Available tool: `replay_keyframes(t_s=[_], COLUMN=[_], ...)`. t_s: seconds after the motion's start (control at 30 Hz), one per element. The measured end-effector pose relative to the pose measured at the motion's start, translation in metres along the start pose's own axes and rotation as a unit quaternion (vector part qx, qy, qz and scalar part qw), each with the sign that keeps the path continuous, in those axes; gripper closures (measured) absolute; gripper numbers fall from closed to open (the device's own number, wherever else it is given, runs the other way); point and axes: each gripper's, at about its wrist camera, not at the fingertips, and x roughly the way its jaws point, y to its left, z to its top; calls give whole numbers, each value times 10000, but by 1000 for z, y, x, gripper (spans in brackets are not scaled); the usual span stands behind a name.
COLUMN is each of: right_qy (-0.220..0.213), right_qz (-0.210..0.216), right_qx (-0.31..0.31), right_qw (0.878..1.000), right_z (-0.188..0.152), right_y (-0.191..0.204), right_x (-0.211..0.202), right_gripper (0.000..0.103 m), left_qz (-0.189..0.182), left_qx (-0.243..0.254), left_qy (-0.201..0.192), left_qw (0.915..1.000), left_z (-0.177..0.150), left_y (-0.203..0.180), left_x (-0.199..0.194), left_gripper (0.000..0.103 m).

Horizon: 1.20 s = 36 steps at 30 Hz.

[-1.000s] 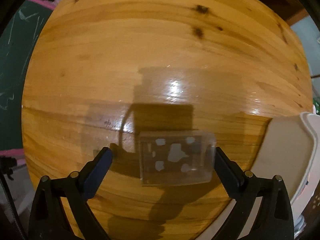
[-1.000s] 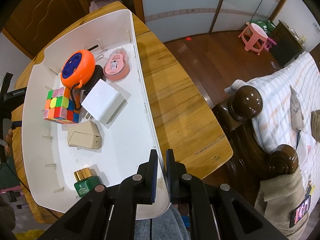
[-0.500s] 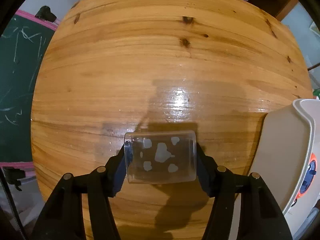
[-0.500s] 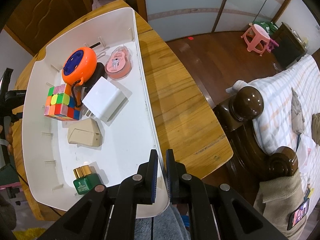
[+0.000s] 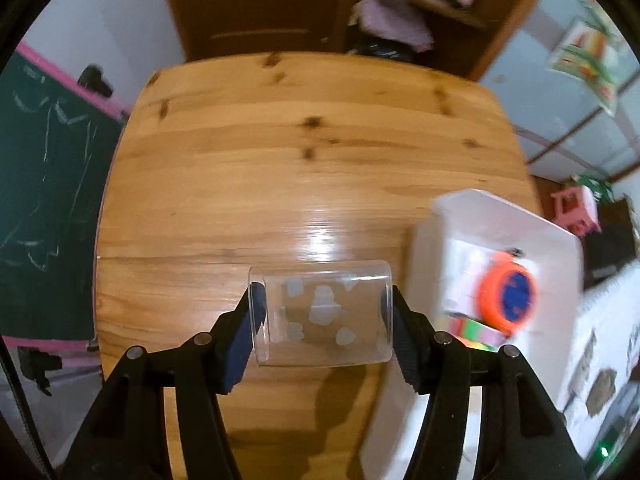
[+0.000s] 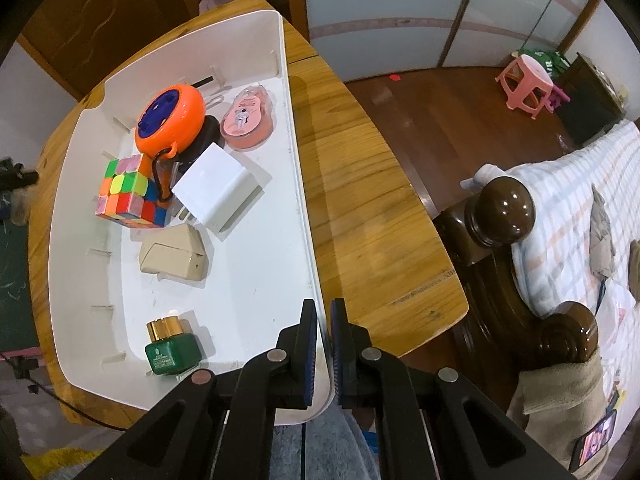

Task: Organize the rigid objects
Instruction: 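Carry the clear plastic box into the tray and open the left gripper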

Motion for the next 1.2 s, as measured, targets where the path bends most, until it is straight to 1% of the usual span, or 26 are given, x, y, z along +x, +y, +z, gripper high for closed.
replay_keyframes(t_s=[0.1,0.23,0.4,0.47,0.73,0.83,0.97,1.2], right_qy=[9,36,66,61,57,34,13,25], right_qz=[51,143,280,333,529,488,469,494], right_qx=[-67,-154,-239,-268,-400,-456,-443,-560], right_qw=[10000,9998,9993,9991,9978,9978,9979,9972], right_z=[0,0,0,0,1,4,11,17], right_y=[-1,-2,-4,-6,-9,-11,-18,-22], right_x=[0,0,0,0,0,0,2,4], right_gripper=[97,98,98,99,100,100,99,99], left_qz=[-193,-406,-413,-371,-203,-204,-147,51], left_qx=[301,686,1107,1189,1241,1242,1383,1572], left_qy=[-85,-93,-88,-52,128,246,385,715], left_qw=[9993,9968,9930,9922,9920,9917,9895,9850], left_z=[-4,-11,-27,-31,-39,-42,-51,-66], left_y=[-25,-60,-99,-110,-139,-148,-162,-186], left_x=[-23,-32,-36,-31,-9,1,13,47], left_gripper=[39,39,39,39,39,39,39,39])
